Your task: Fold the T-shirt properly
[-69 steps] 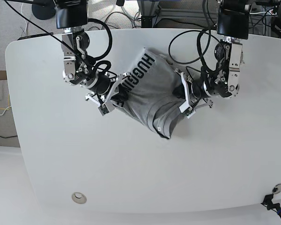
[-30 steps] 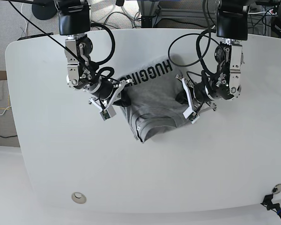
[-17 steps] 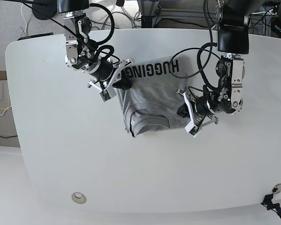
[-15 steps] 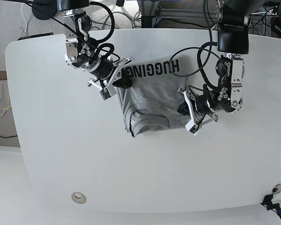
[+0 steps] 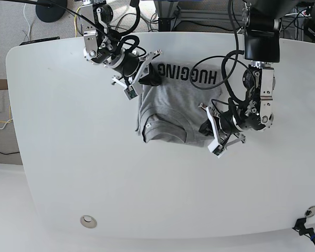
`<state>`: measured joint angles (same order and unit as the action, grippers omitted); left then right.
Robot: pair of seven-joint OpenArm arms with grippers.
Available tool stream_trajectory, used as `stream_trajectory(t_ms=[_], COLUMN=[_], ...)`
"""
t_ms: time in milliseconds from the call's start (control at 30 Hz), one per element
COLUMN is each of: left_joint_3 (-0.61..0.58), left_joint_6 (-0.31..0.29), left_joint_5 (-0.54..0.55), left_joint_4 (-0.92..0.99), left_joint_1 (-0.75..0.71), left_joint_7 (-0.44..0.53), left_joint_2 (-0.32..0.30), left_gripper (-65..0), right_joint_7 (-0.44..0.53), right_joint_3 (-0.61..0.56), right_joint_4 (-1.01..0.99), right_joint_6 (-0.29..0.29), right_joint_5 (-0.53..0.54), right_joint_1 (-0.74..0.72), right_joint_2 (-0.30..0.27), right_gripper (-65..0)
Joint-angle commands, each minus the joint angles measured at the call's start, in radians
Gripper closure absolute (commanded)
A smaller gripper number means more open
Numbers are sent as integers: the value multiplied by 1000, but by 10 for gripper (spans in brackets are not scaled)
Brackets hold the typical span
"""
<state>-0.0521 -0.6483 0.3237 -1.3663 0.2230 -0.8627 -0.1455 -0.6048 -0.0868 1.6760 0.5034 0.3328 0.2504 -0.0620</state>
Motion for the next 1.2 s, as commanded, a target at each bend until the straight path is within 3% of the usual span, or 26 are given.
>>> stream_trajectory(t_ms=[0,167,267,400,533,633,767,867,1100,1167], left_joint_3=[4,10,50,186,347,432,438,439,438,443], left_joint_6=[-5,2,2,2,-3,-5,2,2,2,2], left_joint_5=[18,18,18,18,19,19,18,18,21,19], left_joint_4=[-83,-247,-374,-525,-598,-602,-602,-602,-602,-600], left_joint_1=[9,-98,-199,-356,-482,-587,-730,-827,-1101,-1166], left_joint_7=[23,23,23,23,41,213,465,600,770,794], left_joint_2=[-45,-108,-153,-164,-139,-111,-110,-108,-105,-69], left_gripper=[0,0,0,0,0,0,0,0,0,0], right_joint_7=[29,33,58,179,339,460,599,665,719,721], right_joint_3=[3,40,118,175,250,316,374,417,430,430], right_joint_4=[25,59,92,140,171,178,195,210,246,260], right_joint_6=[7,5,7,7,7,7,7,7,7,7], right_joint_5=[12,10,10,10,9,-31,-102,-107,-108,-108], right_joint_1=[-47,-89,-64,16,131,218,341,419,634,703], right_joint_2=[-25,-104,-114,-163,-167,-160,-140,-115,-57,-46], right_gripper=[0,0,0,0,0,0,0,0,0,0])
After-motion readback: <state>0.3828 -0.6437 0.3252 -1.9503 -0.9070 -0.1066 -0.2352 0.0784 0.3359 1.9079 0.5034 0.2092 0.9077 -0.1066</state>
